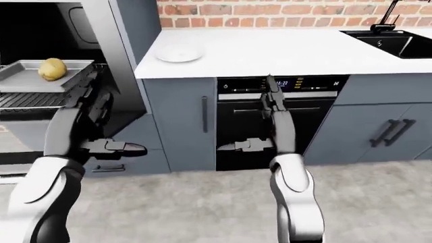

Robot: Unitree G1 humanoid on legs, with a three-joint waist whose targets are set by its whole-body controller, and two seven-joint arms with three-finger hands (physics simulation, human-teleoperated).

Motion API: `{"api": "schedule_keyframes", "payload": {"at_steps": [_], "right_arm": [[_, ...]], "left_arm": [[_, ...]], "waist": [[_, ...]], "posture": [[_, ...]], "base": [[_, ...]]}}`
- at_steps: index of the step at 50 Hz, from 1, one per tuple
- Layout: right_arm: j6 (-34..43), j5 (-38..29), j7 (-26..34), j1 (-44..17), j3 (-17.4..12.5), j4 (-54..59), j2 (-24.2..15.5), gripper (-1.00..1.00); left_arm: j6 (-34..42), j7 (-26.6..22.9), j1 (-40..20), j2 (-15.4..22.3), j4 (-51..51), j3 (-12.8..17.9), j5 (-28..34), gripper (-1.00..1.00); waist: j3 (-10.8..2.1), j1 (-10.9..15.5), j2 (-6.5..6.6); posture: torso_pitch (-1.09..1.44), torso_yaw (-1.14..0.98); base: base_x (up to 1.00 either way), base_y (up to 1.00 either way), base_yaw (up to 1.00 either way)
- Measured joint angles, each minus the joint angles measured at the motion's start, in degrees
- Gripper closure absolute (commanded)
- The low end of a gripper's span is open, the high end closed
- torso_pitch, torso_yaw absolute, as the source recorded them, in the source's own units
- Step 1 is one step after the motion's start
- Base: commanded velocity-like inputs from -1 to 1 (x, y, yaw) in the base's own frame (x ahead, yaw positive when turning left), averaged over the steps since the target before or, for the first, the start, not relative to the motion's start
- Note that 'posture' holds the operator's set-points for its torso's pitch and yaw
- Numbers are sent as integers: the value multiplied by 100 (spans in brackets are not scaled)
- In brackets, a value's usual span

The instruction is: Pick the potato from the oven and place it on the plate on the counter.

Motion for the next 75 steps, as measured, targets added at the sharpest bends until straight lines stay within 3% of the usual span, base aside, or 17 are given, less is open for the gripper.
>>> {"api": "schedule_keyframes", "payload": {"at_steps": [1,4,11,14,17,18,23,27,30,32,43,47,55,60,67,70,75], "right_arm": [[33,-12,-13,35,-49,57,-9,-100],[185,-18,-53,-55,-121,126,-46,-100],[228,187,-76,-289,-291,-304,-193,-100],[291,237,-97,-339,-319,-413,-246,-100],[566,475,-144,-423,-317,-322,-151,-100],[657,586,-180,-431,-362,-290,-164,-100],[721,781,-419,-394,-544,-409,-352,-100],[667,777,-317,-434,-305,-657,-380,-100],[721,716,-213,-337,-339,-629,-384,-100],[773,641,-185,-287,-348,-574,-364,-100],[674,479,-22,-246,-389,-643,-339,-100],[672,514,88,-149,-233,-576,-252,-100],[528,455,115,-119,-355,-733,-295,-100],[532,359,134,-24,-389,-703,-288,-100],[524,387,198,-90,-441,-796,-308,-100],[499,387,202,-113,-439,-772,-302,-100],[512,436,265,-43,-274,-657,-240,-100]], "left_arm": [[63,-15,12,-6,40,-55,-28,-100],[195,-37,-42,27,50,-53,-84,-100],[101,27,-79,65,-223,109,-148,-100],[147,34,-88,103,-336,173,-218,-100],[311,66,55,122,-377,404,-297,-100],[343,80,88,148,-399,451,-319,-100],[299,85,98,201,-511,423,-471,-100],[129,115,264,219,-500,521,-455,-100],[161,67,382,166,-316,338,-400,-100],[236,37,387,155,-285,257,-353,-100],[-76,-208,352,25,-316,-43,116,-100],[-26,-184,450,-18,-152,67,265,-100],[-110,-250,385,-65,-332,-13,279,-100],[-126,-331,529,-114,-159,-121,263,-100],[-161,-361,468,-106,-349,-127,335,-100],[-174,-391,480,-101,-352,-137,342,-100],[-164,-379,596,-106,-122,-9,426,-100]], "waist": [[78,-35,-55],[31,-106,-76],[-104,-175,207],[-140,-151,464],[81,-80,570],[44,-65,576],[-120,-10,307],[-86,7,-157],[21,-45,-189],[-55,-21,-202],[-110,32,622],[-135,219,438],[-48,42,-325],[-88,22,-212],[-52,-43,329],[-130,16,606],[-143,217,372]], "posture": [[0,0],[0,0],[0,0],[0,0],[0,0],[0,0],[0,0],[0,0],[0,0],[0,0],[0,0],[0,0],[0,0],[0,0],[0,0],[0,0],[0,0]], "base": [[52,-12,0],[52,-12,0],[47,-4,0],[29,-1,0],[0,0,2],[0,0,39],[0,0,99],[0,0,100],[0,0,100],[0,0,100],[0,0,100],[0,0,100],[0,0,100],[0,0,100],[0,0,100],[0,0,100],[0,0,100]]}}
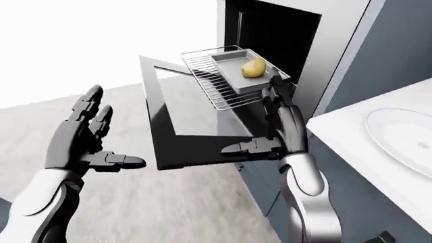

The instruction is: Pick the potato from the oven and place it on the plate on the counter.

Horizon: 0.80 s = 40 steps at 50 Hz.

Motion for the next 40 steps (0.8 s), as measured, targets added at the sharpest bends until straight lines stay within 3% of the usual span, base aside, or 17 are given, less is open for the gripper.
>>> {"api": "schedule_keyframes", "payload": {"at_steps": [6,8,13,18,21,23,25,27,31,33,36,40], "right_arm": [[44,45,-27,-109,-159,-176,-76,-100],[57,74,-40,-157,-211,-249,-122,-100],[127,90,-95,-134,-328,-208,-173,-100],[263,232,-109,-288,-264,-245,-201,-100],[368,235,-204,-379,-346,-241,-281,-100],[479,240,-259,-427,-315,-217,-254,-100],[655,306,-264,-515,-269,-193,-308,-100],[768,343,-282,-623,-287,-246,-378,-100],[733,353,-316,-769,-343,-443,-445,-100],[686,353,-322,-794,-346,-490,-458,-100],[737,337,-339,-709,-410,-456,-483,-100],[855,320,-369,-777,-401,-446,-496,-100]], "left_arm": [[-69,-15,-52,-3,-72,-34,-7,-100],[-30,-14,-134,9,-95,-54,-9,-100],[192,-61,-195,-11,-167,-153,-65,-100],[214,23,-334,36,-247,-46,4,-100],[325,18,-560,27,-273,-50,-76,-100],[461,46,-659,68,-185,-15,-166,-100],[677,100,-701,115,-159,17,-208,-100],[821,145,-796,160,-209,15,-236,-100],[909,176,-1020,245,-466,6,-296,-100],[903,180,-1119,251,-492,36,-339,-100],[978,173,-1059,203,-434,-64,-422,-100],[1146,166,-1122,283,-380,-10,-484,-100]], "waist": [[154,-82,-502],[106,-161,-752],[60,-189,-670],[100,-272,-313],[105,-428,21],[139,-330,-34],[90,-274,-7],[34,-251,-59],[147,-180,-387],[122,-170,-633],[230,-216,-540],[208,-253,-345]], "posture": [[0,0],[0,0],[0,0],[0,0],[0,0],[0,0],[0,0],[0,0],[0,0],[0,0],[0,0],[0,0]], "base": [[0,0,100],[0,0,100],[0,0,100],[0,7,20],[0,-4,0],[0,-9,0],[0,-8,0],[18,-9,0],[31,-8,0],[46,-9,0],[47,-8,0],[46,-2,0]]}}
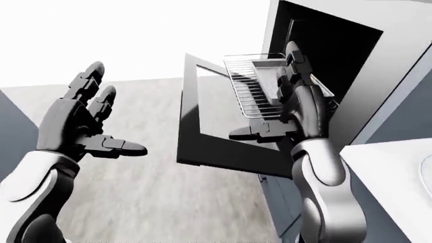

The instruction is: Pick the potato from the oven and place it on the plate on the counter.

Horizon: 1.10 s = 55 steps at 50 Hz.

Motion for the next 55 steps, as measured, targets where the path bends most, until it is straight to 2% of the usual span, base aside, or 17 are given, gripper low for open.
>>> {"api": "schedule_keyframes", "payload": {"at_steps": [4,7,9,12,15,17,19,20,26,28,33,39,41,44,48,51,55], "right_arm": [[2,7,9,-71,-8,-68,-28,-100],[130,125,-31,-177,-125,-120,-5,-100],[319,287,-85,-106,-183,-142,15,-100],[464,522,-146,-115,-199,-92,-44,-100],[529,721,-237,-225,-228,-215,-151,-100],[486,843,-297,-326,-268,-330,-222,-100],[420,920,-366,-349,-354,-429,-307,-100],[405,955,-404,-354,-418,-450,-350,-100],[544,1150,-651,-330,-574,-376,-440,-100],[519,1251,-655,-291,-465,-426,-415,-100],[406,1453,-620,-246,-411,-465,-517,-100],[380,1120,-769,-340,-464,-283,-500,-100],[400,1105,-757,-355,-348,-286,-462,-100],[459,1088,-685,-354,-157,-269,-392,-100],[503,1126,-624,-441,-106,-365,-338,-100],[444,1114,-622,-456,-198,-443,-345,-100],[405,1070,-651,-477,-174,-399,-342,-100]], "left_arm": [[-63,30,-86,35,-119,21,-7,-100],[9,34,-188,73,-142,30,-36,-100],[155,27,-155,92,-69,38,-61,-100],[508,44,-244,186,-154,186,-70,-100],[582,103,-405,269,-433,302,-41,-100],[568,137,-467,291,-569,329,-25,-100],[606,133,-535,306,-584,286,-55,-100],[617,120,-541,275,-559,251,-79,-100],[878,28,-578,345,-434,227,-225,-100],[819,74,-508,353,-443,319,-164,-100],[694,163,-565,324,-412,274,-61,-100],[588,-19,-418,260,-272,110,-274,-100],[499,-2,-353,280,-243,212,-238,-100],[414,39,-237,287,-171,324,-173,-100],[418,66,-261,333,-153,392,-157,-100],[368,67,-365,362,-249,391,-187,-100],[292,64,-310,370,-230,383,-217,-100]], "waist": [[-114,-45,191],[-93,-82,363],[-38,54,259],[-95,208,273],[-131,211,81],[-20,189,-26],[-34,151,-214],[-41,96,-210],[-16,64,375],[-62,111,396],[-158,31,-124],[15,-34,125],[-11,-20,248],[-54,-15,159],[-205,9,367],[-244,21,288],[-170,75,-11]], "posture": [[0,0],[0,0],[0,0],[0,0],[0,0],[0,0],[0,0],[0,0],[0,0],[0,0],[0,0],[0,0],[0,0],[0,0],[0,0],[0,0],[0,0]], "base": [[11,0,0],[0,0,33],[0,0,95],[0,0,100],[0,0,44],[0,0,0],[0,0,0],[0,0,0],[-1,-44,0],[-4,-26,-47],[-2,-5,-60],[0,0,0],[0,0,0],[0,-21,0],[0,-33,0],[0,-34,0],[0,-26,0]]}}
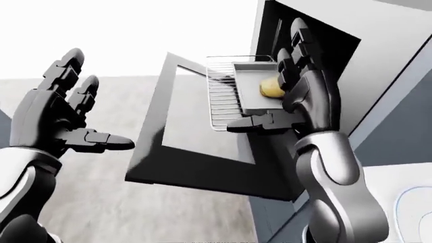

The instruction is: Pick the potato from the oven and place it on the plate on the counter.

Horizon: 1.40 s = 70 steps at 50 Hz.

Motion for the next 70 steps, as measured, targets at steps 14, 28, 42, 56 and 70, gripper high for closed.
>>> {"api": "schedule_keyframes", "payload": {"at_steps": [14,28,42,56,70], "right_arm": [[186,-328,-132,-256,150,297,51,-100],[325,-255,-167,-580,215,293,44,-100],[423,-183,-350,-751,115,196,-92,-100],[370,-140,-299,-731,232,186,-48,-100],[473,-250,-288,-942,91,286,-115,-100]], "left_arm": [[68,-37,-15,44,31,47,-201,-100],[278,46,-234,257,-52,278,-304,-100],[417,70,-299,288,-160,330,-484,-100],[415,155,-281,366,-117,381,-508,-100],[977,77,-961,763,-236,681,-766,-100]], "waist": [[91,-136,306],[73,-83,260],[197,-192,482],[107,7,-61],[105,-200,531]], "posture": [[0,0],[0,0],[0,0],[0,0],[0,0]], "base": [[3,0,0],[13,0,0],[19,0,0],[29,0,0],[29,0,0]]}}
